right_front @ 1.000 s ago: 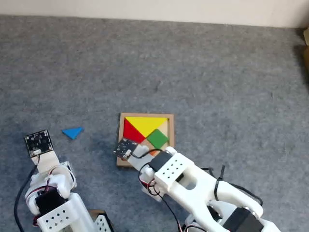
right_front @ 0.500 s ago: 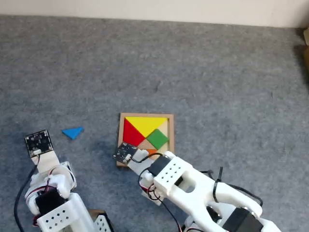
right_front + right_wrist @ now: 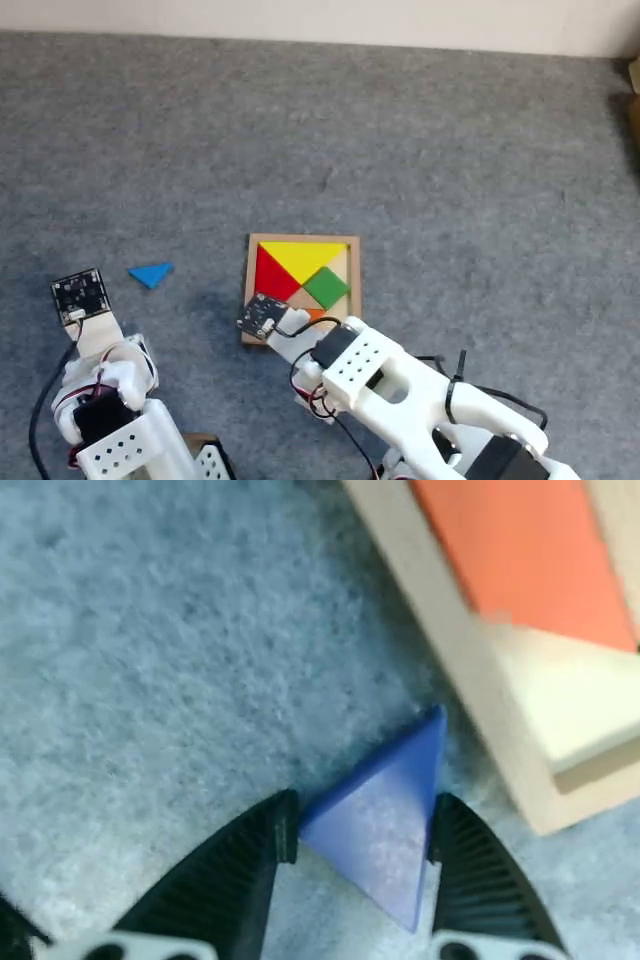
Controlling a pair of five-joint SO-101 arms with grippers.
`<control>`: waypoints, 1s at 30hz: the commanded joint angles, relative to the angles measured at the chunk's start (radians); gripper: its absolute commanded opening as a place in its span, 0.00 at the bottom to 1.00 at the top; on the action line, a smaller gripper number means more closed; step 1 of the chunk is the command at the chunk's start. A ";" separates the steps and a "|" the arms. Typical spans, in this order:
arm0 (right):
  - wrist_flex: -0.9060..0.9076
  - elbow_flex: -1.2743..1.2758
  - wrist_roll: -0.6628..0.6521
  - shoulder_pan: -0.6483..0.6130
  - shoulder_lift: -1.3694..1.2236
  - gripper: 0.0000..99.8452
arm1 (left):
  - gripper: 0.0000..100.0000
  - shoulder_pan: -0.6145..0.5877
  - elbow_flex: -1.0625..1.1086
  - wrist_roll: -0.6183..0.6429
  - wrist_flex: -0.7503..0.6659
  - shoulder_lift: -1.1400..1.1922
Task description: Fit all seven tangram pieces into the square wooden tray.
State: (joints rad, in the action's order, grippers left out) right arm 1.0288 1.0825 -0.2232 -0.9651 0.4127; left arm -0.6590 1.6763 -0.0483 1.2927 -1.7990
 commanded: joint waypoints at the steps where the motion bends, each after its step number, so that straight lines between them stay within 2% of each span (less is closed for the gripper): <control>1: 0.058 -0.004 -0.002 -0.015 -0.004 0.16 | 0.16 -0.016 0.021 0.002 0.006 -0.008; 4: 0.093 -0.062 -0.006 -0.013 -0.004 0.16 | 0.16 -0.016 0.021 0.002 0.006 -0.008; 9: 0.242 -0.163 -0.089 -0.013 -0.004 0.16 | 0.16 -0.016 0.021 0.002 0.006 -0.008; 13: 0.294 -0.231 -0.150 -0.010 -0.004 0.16 | 0.16 -0.016 0.021 0.002 0.006 -0.008; 18: 0.315 -0.311 -0.259 0.064 -0.004 0.16 | 0.16 -0.016 0.021 0.002 0.006 -0.008; 23: 0.297 -0.364 -0.407 0.148 -0.015 0.16 | 0.16 -0.016 0.021 0.002 0.006 -0.008; 30: 0.099 -0.361 -0.586 0.242 -0.016 0.16 | 0.16 -0.016 0.021 0.002 0.006 -0.008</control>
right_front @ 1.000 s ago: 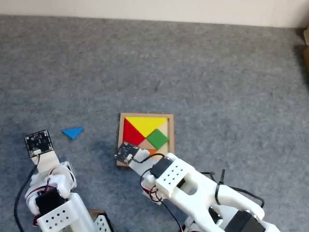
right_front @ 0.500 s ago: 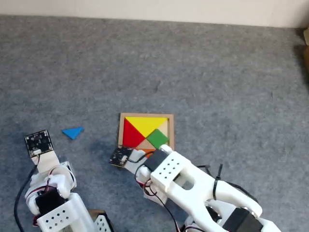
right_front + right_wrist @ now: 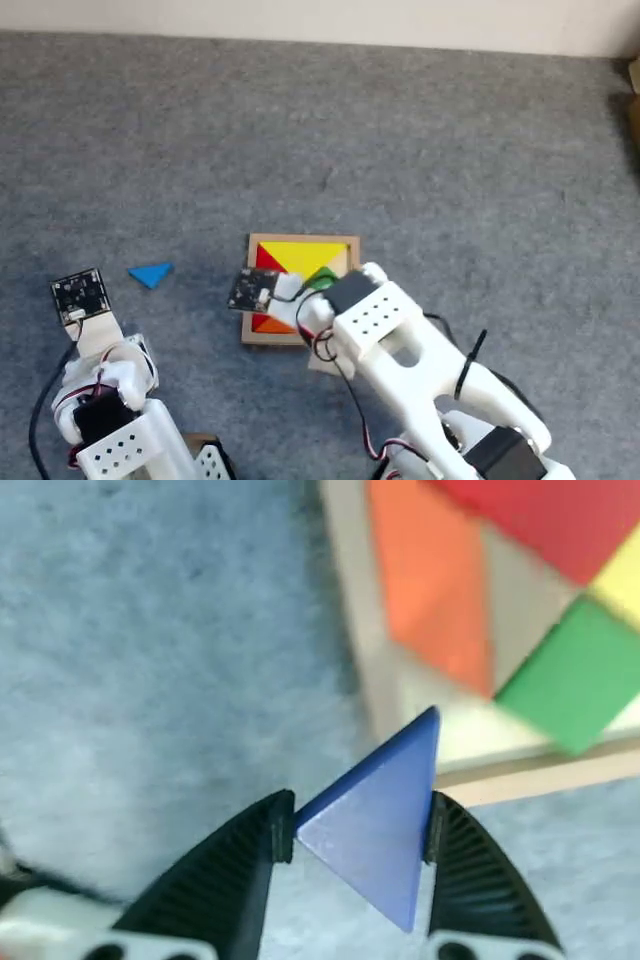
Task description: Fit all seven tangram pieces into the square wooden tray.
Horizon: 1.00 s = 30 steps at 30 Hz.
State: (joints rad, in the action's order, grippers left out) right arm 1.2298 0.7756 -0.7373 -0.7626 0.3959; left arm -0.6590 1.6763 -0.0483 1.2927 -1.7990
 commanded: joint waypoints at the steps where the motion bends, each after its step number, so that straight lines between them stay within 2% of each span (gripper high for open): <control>1: -0.134 -0.044 -0.084 0.044 -0.001 0.16 | 0.16 -0.016 0.021 0.002 0.006 -0.008; 7: -0.254 0.025 -0.094 0.041 0.001 0.17 | 0.16 -0.016 0.021 0.002 0.006 -0.008; 13: -0.251 0.033 -0.092 0.047 0.001 0.31 | 0.16 -0.016 0.021 0.002 0.006 -0.008; 18: -0.248 0.024 -0.091 0.048 0.012 0.30 | 0.16 -0.016 0.021 0.002 0.006 -0.008; 21: -0.248 0.024 -0.080 0.068 0.012 0.22 | 0.16 -0.016 0.021 0.002 0.006 -0.008; 26: -0.255 -0.091 0.118 0.128 0.002 0.03 | 0.16 -0.016 0.021 0.002 0.006 -0.008; 30: -0.269 -0.148 0.362 0.140 -0.001 0.02 | 0.16 -0.016 0.021 0.002 0.006 -0.008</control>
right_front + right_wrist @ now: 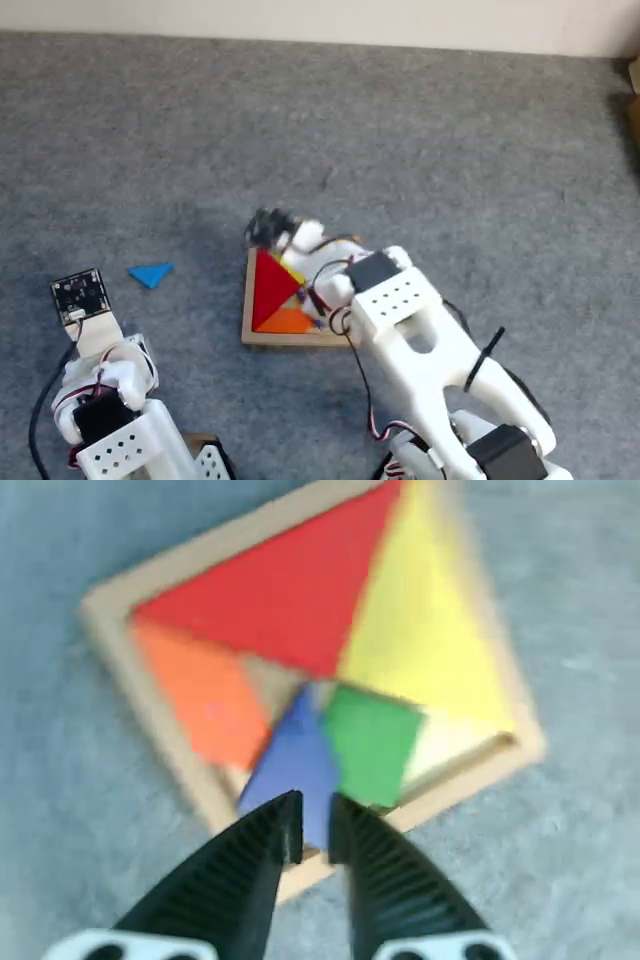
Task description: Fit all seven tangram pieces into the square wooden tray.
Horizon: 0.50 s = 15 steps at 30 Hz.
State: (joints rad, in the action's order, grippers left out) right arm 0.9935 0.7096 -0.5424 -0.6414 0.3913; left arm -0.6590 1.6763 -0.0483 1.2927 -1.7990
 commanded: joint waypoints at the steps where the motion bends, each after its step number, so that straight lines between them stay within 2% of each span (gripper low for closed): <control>1: -0.067 -0.082 0.224 0.018 0.004 0.02 | 0.16 -0.016 0.021 0.002 0.006 -0.008; 5: -0.231 0.004 0.361 0.002 0.004 0.02 | 0.16 -0.016 0.021 0.002 0.006 -0.008; 10: -0.395 0.105 0.371 -0.016 0.004 0.02 | 0.16 -0.016 0.021 0.002 0.006 -0.008; 15: -0.449 0.142 0.371 -0.050 0.002 0.02 | 0.16 -0.016 0.021 0.002 0.006 -0.008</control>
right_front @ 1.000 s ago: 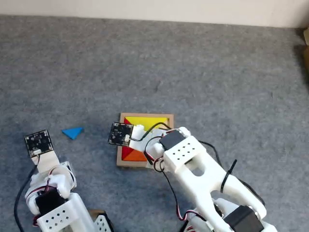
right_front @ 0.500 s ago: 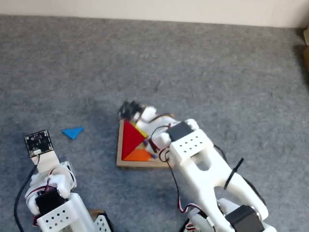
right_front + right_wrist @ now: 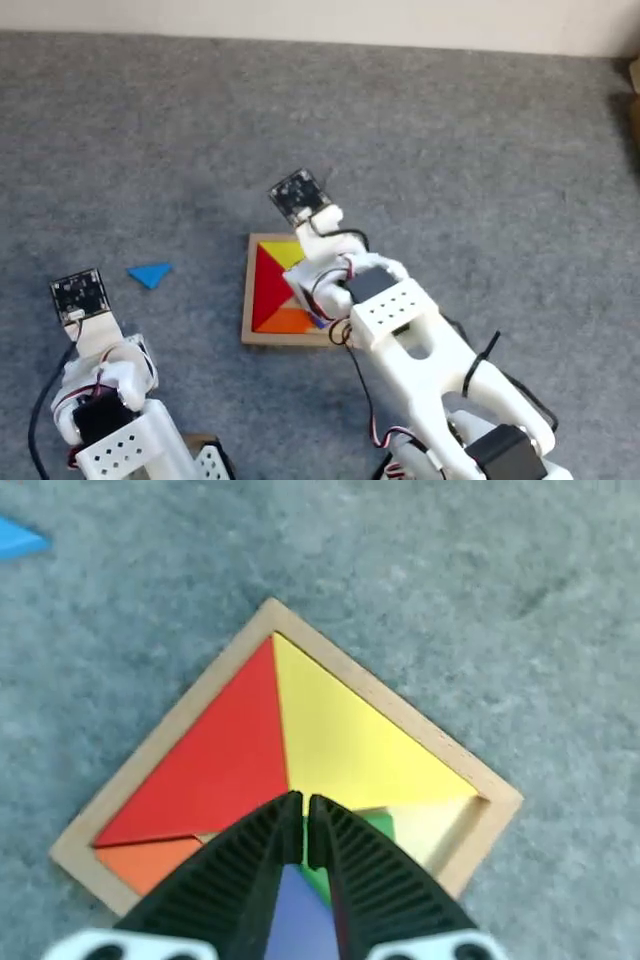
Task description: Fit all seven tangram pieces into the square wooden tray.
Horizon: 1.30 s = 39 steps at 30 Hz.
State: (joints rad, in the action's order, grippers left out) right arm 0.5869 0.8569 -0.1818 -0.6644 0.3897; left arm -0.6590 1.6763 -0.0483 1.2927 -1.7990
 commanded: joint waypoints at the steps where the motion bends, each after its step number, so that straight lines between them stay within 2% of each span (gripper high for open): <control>1: -0.044 -0.008 0.011 -0.028 0.004 0.02 | 0.16 -0.016 0.021 0.002 0.006 -0.008; 9: -0.039 -0.039 0.012 -0.030 -0.124 0.02 | 0.16 -0.016 0.021 0.002 0.006 -0.008; 14: 0.081 -0.156 0.012 -0.030 -0.196 0.02 | 0.16 -0.016 0.021 0.002 0.006 -0.008; 19: 0.085 -0.188 0.006 -0.031 -0.248 0.02 | 0.16 -0.016 0.021 0.002 0.006 -0.008; 25: 0.127 -0.186 0.002 -0.033 -0.231 0.02 | 0.16 -0.016 0.021 0.002 0.006 -0.008; 29: 0.213 -0.185 -0.078 -0.065 -0.203 0.02 | 0.16 -0.016 0.021 0.002 0.006 -0.008; 39: 0.289 -0.185 -0.086 -0.079 -0.189 0.02 | 0.16 -0.016 0.021 0.002 0.006 -0.008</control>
State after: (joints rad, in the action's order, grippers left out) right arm 0.8508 0.7250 -0.2539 -0.7288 0.1381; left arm -0.6590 1.6763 -0.0483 1.2927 -1.7990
